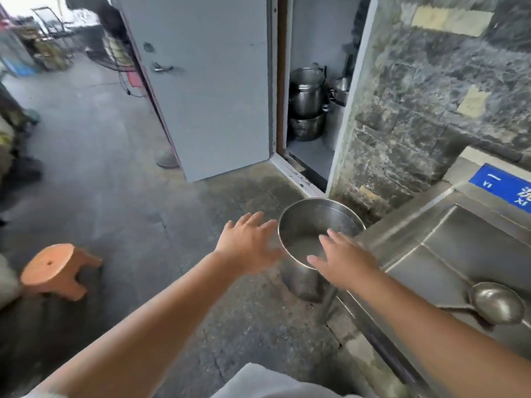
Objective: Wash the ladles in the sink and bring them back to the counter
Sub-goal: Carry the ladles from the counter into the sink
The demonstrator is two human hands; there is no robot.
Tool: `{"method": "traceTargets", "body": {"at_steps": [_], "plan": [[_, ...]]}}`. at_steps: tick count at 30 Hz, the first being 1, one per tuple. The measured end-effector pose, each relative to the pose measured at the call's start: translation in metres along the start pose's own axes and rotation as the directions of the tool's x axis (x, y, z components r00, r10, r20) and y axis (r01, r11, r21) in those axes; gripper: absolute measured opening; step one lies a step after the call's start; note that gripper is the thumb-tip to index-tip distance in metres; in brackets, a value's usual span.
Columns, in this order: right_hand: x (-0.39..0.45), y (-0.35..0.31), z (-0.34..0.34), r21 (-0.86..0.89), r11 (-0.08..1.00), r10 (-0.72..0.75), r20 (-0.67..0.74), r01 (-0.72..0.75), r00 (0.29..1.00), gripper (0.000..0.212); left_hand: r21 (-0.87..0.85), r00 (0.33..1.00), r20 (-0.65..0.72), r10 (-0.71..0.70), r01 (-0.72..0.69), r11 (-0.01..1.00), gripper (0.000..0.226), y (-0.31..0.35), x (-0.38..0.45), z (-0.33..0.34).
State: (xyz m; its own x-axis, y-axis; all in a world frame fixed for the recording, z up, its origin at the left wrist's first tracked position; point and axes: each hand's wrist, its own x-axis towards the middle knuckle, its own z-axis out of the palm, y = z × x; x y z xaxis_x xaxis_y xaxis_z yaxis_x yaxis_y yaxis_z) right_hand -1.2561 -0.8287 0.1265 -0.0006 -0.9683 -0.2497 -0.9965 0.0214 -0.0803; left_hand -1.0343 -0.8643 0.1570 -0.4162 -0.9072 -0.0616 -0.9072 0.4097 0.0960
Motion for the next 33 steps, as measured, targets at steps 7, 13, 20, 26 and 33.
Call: {"method": "traceTargets", "body": {"at_steps": [7, 13, 20, 26, 33], "plan": [[0.018, -0.173, -0.001, -0.088, 0.939, -0.328, 0.048, 0.331, 0.943, 0.075, -0.014, 0.939, -0.048, -0.34, 0.34, 0.94, 0.068, -0.142, -0.123, -0.006], [0.017, -0.305, 0.008, -0.167, 0.777, -0.597, 0.112, 0.607, 0.794, 0.073, -0.068, 0.767, -0.037, -0.641, 0.638, 0.767, 0.061, -0.217, -0.232, -0.005], [0.016, -0.44, 0.028, -0.196, 0.497, -0.813, 0.234, 0.845, 0.533, 0.076, -0.105, 0.5, 0.012, -0.866, 0.862, 0.496, 0.063, -0.268, -0.324, 0.003], [0.024, -0.554, 0.048, -0.179, 0.178, -0.903, 0.361, 0.968, 0.233, 0.073, -0.157, 0.168, 0.031, -0.985, 0.974, 0.162, 0.061, -0.298, -0.379, 0.01], [0.007, -0.655, 0.053, -0.141, -0.181, -0.9, 0.422, 0.973, -0.106, 0.07, -0.209, -0.196, 0.077, -0.977, 0.955, -0.209, 0.061, -0.298, -0.423, -0.006]]}}
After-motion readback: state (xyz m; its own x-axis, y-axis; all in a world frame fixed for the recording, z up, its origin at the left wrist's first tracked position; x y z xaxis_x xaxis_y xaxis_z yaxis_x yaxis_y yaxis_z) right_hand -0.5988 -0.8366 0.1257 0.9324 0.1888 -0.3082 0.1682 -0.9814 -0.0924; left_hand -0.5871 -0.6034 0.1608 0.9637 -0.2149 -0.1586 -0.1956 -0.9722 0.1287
